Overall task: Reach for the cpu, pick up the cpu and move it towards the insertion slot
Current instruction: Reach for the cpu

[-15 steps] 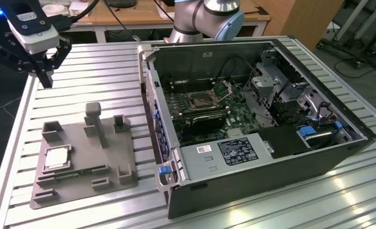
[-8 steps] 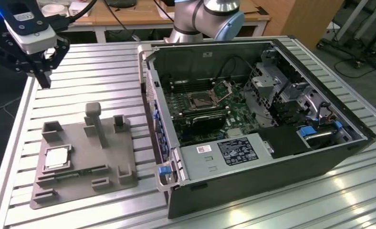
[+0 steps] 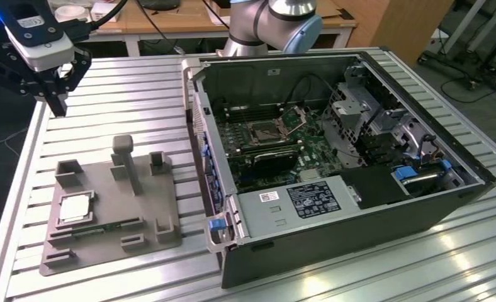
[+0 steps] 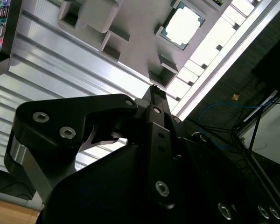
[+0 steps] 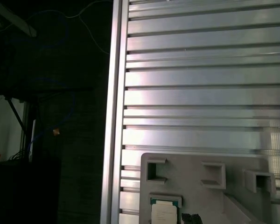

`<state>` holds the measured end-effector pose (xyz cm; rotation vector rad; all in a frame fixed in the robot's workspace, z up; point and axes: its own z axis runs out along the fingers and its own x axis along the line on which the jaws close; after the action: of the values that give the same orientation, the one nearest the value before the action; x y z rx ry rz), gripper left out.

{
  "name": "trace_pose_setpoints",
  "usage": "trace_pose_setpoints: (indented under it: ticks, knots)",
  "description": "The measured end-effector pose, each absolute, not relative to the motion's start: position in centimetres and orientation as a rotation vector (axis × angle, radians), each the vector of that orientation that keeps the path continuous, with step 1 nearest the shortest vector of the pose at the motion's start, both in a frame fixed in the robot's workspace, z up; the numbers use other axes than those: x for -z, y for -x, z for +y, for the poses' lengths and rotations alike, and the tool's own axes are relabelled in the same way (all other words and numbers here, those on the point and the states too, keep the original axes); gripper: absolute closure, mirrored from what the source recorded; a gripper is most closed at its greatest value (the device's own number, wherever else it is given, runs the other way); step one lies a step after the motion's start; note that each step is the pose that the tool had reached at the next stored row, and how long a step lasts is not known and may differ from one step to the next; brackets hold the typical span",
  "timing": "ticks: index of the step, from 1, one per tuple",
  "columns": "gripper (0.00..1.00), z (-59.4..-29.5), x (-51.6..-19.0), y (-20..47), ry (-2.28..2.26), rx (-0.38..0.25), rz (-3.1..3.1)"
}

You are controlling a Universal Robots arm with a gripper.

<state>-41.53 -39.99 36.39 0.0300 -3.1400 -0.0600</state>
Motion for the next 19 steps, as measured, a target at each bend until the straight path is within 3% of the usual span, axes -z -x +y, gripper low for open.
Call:
trace_pose_setpoints:
  ticks: [19]
  knots:
    - [0.89, -40.02, -36.37, 42.26, -0.031, 0.060, -3.142]
